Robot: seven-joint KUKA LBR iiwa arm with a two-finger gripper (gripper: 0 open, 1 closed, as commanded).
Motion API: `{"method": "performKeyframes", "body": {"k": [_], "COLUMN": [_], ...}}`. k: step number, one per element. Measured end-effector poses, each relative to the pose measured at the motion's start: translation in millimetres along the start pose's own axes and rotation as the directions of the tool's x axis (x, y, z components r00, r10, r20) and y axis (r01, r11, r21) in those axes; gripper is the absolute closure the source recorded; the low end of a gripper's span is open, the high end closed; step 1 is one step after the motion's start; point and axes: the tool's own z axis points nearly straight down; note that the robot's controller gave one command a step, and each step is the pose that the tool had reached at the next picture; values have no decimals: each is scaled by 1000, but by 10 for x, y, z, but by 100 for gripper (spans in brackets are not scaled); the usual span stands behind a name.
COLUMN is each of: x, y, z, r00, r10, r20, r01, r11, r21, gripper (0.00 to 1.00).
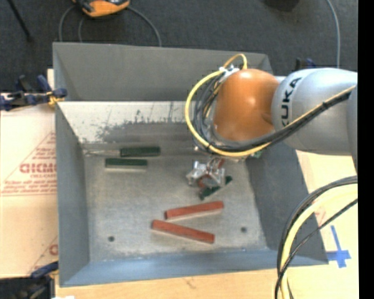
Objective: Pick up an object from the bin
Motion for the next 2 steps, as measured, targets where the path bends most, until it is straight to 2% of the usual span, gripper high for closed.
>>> {"method": "performKeyframes", "body": {"k": [1,2], "x": [0,-83], "y": [0,17], "z": [0,-494], "r00": [1000,1000], "r10": [0,-5], "r20": [0,-3], "r01": [0,4], "r11": [1000,1000], "r21": [0,-10], "gripper": [100,100]}}
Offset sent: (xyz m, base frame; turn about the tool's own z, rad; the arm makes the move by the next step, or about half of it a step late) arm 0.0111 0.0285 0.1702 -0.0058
